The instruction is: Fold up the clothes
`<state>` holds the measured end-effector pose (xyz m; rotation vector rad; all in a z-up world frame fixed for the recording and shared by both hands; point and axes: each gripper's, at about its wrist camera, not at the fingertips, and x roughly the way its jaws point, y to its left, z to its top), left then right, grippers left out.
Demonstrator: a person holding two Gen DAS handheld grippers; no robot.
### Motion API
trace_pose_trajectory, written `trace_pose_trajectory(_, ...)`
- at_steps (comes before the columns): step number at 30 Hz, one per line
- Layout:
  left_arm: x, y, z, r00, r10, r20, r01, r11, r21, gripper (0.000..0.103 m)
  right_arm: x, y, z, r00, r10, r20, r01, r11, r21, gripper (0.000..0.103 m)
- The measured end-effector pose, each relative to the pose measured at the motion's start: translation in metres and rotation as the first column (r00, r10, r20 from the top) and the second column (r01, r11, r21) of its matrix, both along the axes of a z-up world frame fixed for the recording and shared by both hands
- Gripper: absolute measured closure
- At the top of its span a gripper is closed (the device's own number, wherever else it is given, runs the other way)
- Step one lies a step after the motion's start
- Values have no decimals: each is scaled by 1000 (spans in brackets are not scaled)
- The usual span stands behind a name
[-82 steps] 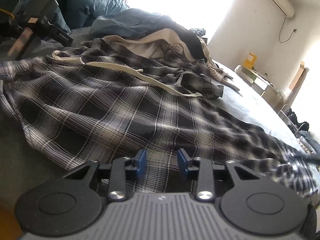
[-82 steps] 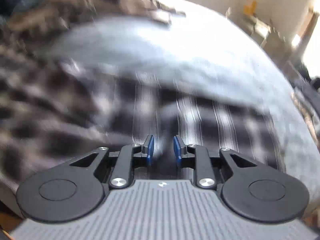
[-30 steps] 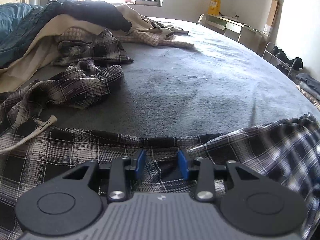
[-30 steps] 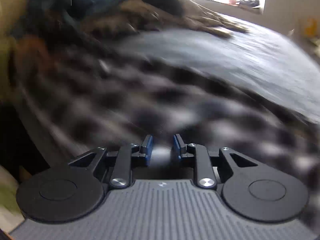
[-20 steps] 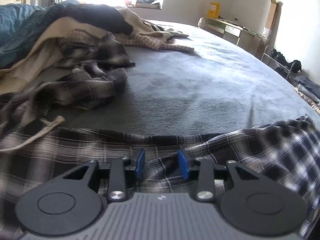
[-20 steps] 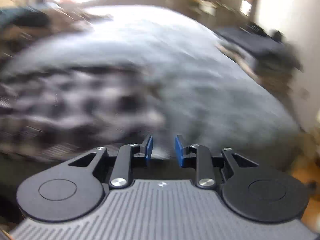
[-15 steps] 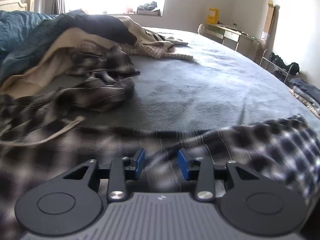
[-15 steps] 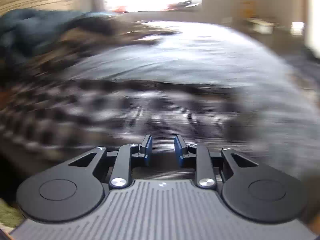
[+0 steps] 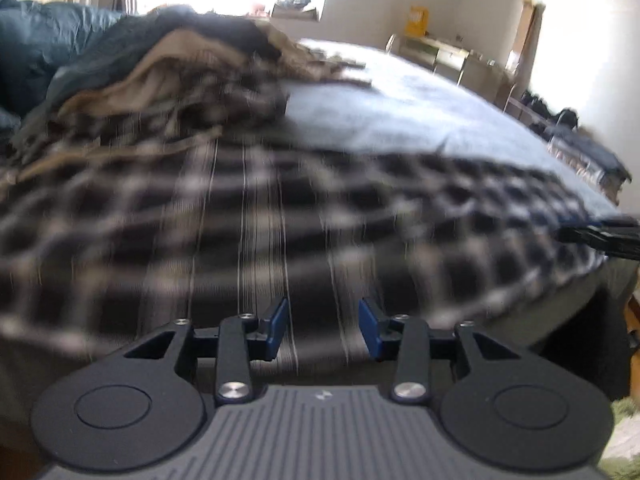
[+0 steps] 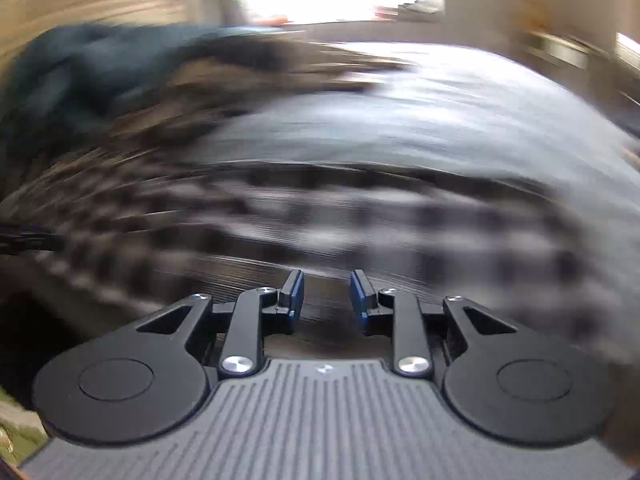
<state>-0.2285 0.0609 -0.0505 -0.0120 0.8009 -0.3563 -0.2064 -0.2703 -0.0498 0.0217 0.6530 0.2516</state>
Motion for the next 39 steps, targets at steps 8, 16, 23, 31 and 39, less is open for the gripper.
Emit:
trace_pose_trajectory(8,-25,50,-15,991,98,-96,-108,988,-110,65,-26,29,-11,977,43,-208,-65,993,-101,78)
trace_pose_trajectory(16,-6,94,17,975,214,60,-203,968,-144,61,28,106,28,975,223,-12,-223,974,34,77)
trace_pose_trajectory(23,-4,137,-21,943,328,-56,-332,938,-99,65,36,152,-24,927,289,-241,-289,957,37,77)
trace_pose_trajectory(31,-18,162,-4,938,345,-41,-347,925,-155,64,65,155,34,961,238,-138,-230,971,70,77)
trace_pose_trajectory(39,2,164,-3,936,351,41,-345,933,-107,63,54,156,-12,967,171,-189,-168,985,27,76)
